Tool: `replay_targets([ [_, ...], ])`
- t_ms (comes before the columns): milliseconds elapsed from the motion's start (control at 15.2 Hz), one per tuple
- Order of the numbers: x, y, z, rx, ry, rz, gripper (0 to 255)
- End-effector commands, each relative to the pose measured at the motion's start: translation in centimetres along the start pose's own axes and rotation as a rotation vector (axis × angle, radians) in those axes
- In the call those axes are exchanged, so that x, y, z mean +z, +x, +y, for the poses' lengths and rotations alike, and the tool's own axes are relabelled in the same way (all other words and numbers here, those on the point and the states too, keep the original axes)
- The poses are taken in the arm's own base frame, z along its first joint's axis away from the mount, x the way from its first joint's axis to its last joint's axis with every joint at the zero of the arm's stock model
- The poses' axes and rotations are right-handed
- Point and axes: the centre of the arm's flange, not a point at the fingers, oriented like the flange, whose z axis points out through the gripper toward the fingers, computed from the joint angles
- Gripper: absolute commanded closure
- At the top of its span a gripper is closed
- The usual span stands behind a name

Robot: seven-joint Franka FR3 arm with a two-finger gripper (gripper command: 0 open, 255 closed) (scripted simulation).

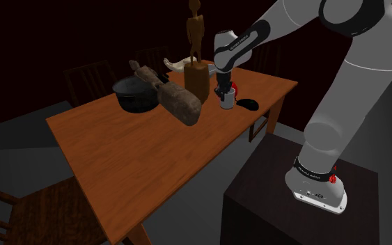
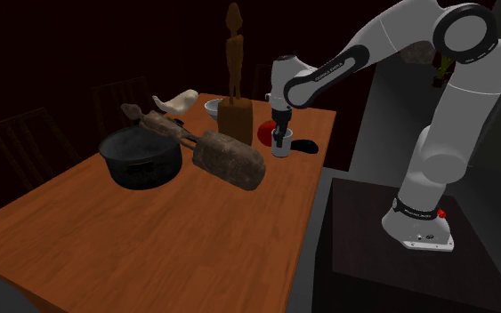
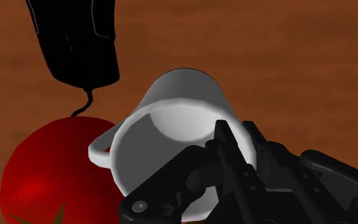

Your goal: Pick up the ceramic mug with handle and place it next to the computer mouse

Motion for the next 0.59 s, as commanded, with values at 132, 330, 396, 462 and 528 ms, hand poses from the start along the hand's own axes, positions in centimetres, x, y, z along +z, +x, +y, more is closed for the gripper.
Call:
replay_targets([
  [132,1.00,0.04,-0.04,0.000,0.000,0.001,255],
  [330,1.00,0.04,-0.04,0.000,0.000,0.001,255],
  [396,1.00,0.04,-0.04,0.000,0.000,0.001,255],
  [462,1.00,0.04,-0.04,0.000,0.000,0.001,255],
  [528,1.00,0.04,-0.04,0.000,0.000,0.001,0],
])
